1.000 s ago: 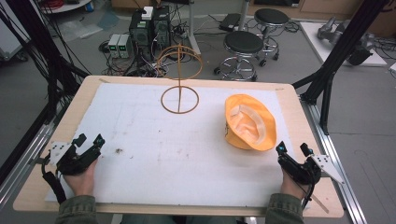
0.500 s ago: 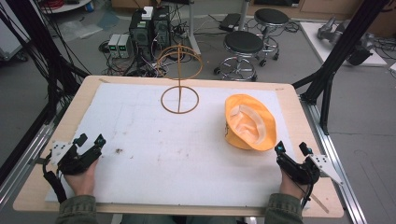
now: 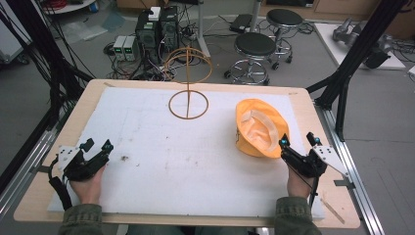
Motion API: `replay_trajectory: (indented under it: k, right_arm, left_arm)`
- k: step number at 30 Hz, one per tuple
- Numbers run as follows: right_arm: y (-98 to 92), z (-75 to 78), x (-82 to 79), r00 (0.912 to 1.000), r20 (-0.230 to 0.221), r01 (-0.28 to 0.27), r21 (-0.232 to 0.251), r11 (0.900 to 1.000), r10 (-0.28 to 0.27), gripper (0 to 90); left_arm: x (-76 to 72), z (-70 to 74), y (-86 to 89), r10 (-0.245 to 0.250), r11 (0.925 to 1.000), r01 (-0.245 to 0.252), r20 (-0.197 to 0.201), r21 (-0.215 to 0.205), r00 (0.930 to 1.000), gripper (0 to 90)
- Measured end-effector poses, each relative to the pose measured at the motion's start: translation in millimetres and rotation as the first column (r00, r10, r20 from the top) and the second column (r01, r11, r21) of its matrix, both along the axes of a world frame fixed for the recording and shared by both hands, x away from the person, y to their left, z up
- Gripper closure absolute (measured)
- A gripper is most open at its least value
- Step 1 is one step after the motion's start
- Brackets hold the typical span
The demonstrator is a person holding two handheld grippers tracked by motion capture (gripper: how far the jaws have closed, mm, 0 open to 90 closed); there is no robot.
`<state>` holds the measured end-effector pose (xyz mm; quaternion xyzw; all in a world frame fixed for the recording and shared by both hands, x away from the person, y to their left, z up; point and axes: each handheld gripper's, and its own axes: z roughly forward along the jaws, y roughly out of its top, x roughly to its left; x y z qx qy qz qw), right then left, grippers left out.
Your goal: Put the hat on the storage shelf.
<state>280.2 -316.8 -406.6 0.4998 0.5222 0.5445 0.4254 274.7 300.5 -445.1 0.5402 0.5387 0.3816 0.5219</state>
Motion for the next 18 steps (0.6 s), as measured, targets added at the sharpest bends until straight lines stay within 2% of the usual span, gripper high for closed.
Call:
replay_trajectory:
  k: [6, 11, 18]
  right_arm:
    - [1.4, 3.9, 10.8, 0.9992, -0.015, -0.036, 0.001, 0.999, 0.036, 11.1]
    - [2.1, 6.4, 19.0, 0.9986, -0.032, -0.042, 0.026, 0.999, 0.043, 11.1]
    - [0.1, 13.2, 32.5, 0.9983, -0.038, -0.044, 0.003, 0.999, 0.044, 11.1]
  left_arm:
    - [-0.4, -0.4, 0.4, -0.004, 1.0, 0.004, -0.002, 0.003, 1.0, 33.9]
    - [-1.5, 0.0, 1.3, 0.002, 1.0, -0.002, -0.003, 0.001, 1.0, 33.9]
    - [-1.7, 0.0, 0.3, 0.001, 0.9998, -0.001, -0.003, 0.02, 1.0, 33.9]
